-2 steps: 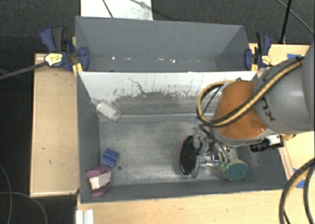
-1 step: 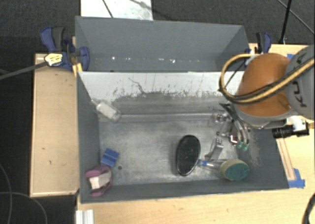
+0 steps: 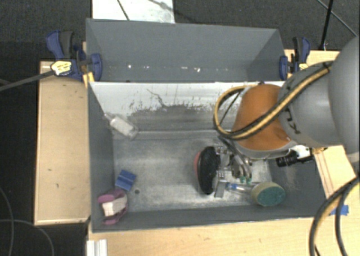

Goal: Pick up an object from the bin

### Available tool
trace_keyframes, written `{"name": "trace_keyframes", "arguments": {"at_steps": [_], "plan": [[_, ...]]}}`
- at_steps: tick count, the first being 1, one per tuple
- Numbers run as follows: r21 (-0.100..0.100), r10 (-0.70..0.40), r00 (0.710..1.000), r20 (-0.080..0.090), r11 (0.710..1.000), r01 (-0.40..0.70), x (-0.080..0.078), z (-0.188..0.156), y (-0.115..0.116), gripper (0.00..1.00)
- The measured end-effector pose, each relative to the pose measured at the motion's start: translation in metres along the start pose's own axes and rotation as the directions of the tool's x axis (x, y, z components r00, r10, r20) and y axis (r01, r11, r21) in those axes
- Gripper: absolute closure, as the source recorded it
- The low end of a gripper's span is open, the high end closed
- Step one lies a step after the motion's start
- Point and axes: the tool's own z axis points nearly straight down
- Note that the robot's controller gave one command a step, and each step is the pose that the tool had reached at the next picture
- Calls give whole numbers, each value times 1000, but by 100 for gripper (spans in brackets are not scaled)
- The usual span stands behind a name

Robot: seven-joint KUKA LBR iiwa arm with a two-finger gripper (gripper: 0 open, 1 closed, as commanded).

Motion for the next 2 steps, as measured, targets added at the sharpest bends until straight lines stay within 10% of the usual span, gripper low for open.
{"name": "trace_keyframes", "arguments": {"at_steps": [1,2], "plan": [[-2,3,1000,5,1000,-3,-1,-2,0,100],[-4,0,1000,14,1000,0,0,-121,-4,100]]}}
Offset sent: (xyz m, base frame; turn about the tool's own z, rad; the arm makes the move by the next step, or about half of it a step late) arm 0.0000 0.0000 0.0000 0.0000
